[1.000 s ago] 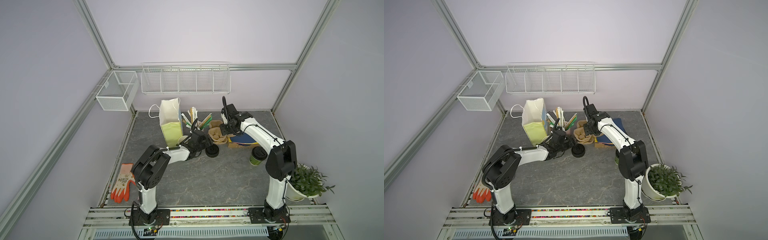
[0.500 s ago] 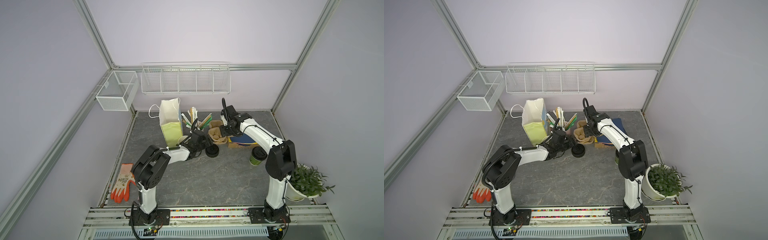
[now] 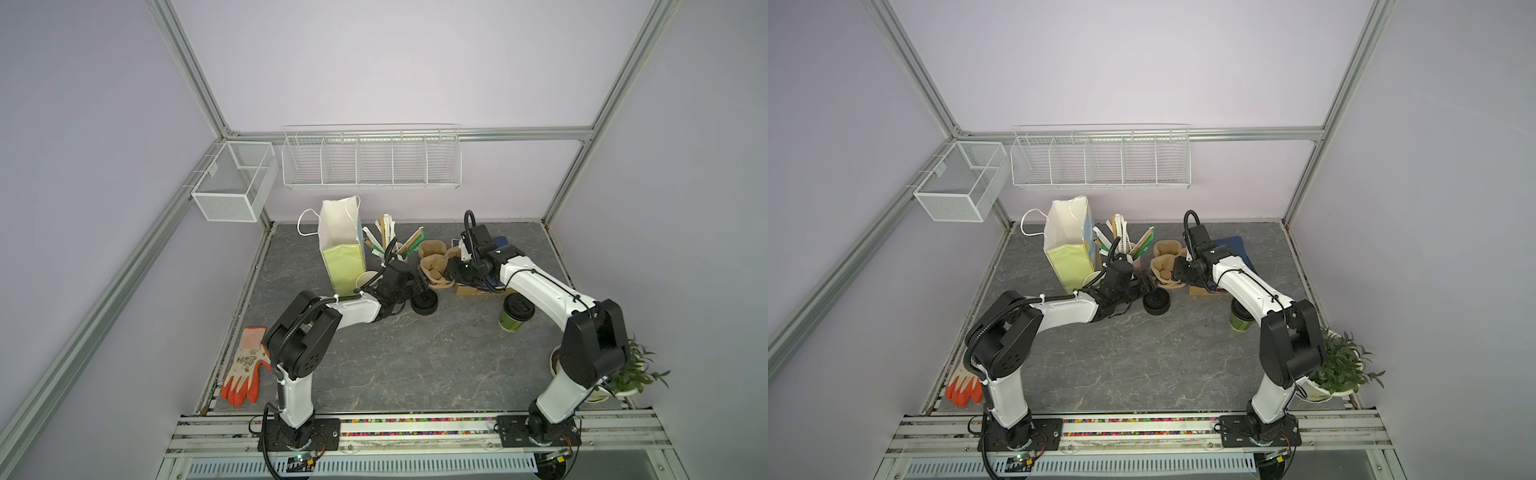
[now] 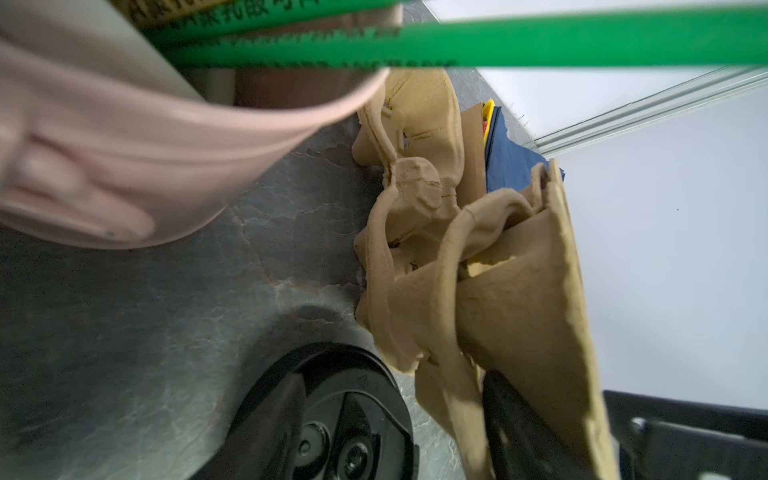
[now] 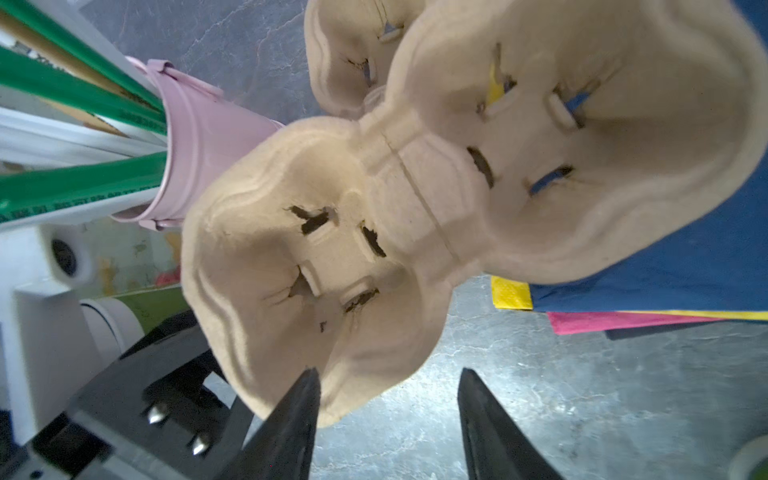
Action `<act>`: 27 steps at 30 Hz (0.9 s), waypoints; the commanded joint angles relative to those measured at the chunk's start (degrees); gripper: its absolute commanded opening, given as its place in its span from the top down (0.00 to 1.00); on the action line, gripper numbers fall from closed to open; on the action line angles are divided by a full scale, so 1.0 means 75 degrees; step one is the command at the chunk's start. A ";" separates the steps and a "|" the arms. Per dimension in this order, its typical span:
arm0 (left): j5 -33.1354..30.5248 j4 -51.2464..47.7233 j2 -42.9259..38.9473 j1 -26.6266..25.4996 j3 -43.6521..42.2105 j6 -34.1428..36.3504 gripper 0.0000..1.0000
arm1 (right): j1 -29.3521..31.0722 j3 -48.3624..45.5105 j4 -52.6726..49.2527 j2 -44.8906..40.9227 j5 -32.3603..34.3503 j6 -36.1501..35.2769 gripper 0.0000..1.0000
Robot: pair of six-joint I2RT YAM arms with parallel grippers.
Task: Pack the takeout coffee
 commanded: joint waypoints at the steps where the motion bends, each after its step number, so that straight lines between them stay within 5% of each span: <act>1: 0.0030 0.0222 -0.0100 -0.0037 -0.0069 -0.0137 0.31 | -0.0003 -0.0320 0.1139 -0.0347 -0.0690 0.1262 0.45; 10: 0.0038 0.0278 -0.0054 -0.0051 -0.0090 -0.0145 0.31 | -0.0047 -0.1143 0.1455 -0.1138 -0.0057 0.2375 0.48; 27: 0.0127 0.0455 0.0035 -0.0074 -0.0087 -0.0330 0.31 | 0.0172 -0.2816 0.3495 -0.1386 -0.0439 0.4821 0.46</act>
